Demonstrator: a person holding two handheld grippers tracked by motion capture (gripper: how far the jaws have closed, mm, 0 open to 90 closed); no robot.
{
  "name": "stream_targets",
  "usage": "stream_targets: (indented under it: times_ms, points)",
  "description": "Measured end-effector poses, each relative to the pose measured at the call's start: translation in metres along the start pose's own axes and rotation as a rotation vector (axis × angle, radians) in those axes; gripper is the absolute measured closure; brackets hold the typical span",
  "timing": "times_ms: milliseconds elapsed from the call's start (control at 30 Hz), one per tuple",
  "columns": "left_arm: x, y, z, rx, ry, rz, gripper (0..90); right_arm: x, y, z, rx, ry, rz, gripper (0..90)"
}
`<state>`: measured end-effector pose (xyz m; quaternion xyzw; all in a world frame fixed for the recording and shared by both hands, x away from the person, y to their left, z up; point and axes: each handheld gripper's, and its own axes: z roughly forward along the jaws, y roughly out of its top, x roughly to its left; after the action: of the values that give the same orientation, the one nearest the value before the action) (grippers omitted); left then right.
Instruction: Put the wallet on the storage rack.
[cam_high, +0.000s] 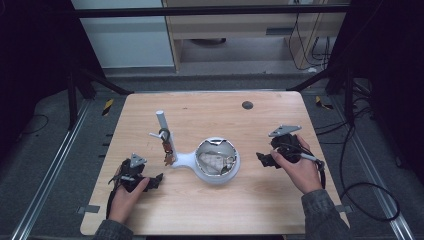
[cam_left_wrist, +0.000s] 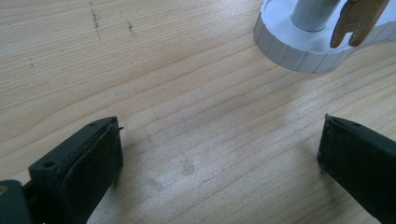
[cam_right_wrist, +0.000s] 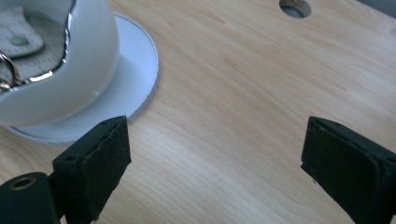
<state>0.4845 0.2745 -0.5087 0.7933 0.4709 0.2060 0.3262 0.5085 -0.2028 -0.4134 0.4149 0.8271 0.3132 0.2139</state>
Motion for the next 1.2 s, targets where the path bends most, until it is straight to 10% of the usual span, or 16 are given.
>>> stream_targets:
  times_ms: [1200]
  points:
    - [0.000,0.000,0.000,0.002,0.002,0.000,0.0,-0.028,-0.062,0.051,0.037,-0.035,0.200,6.7]
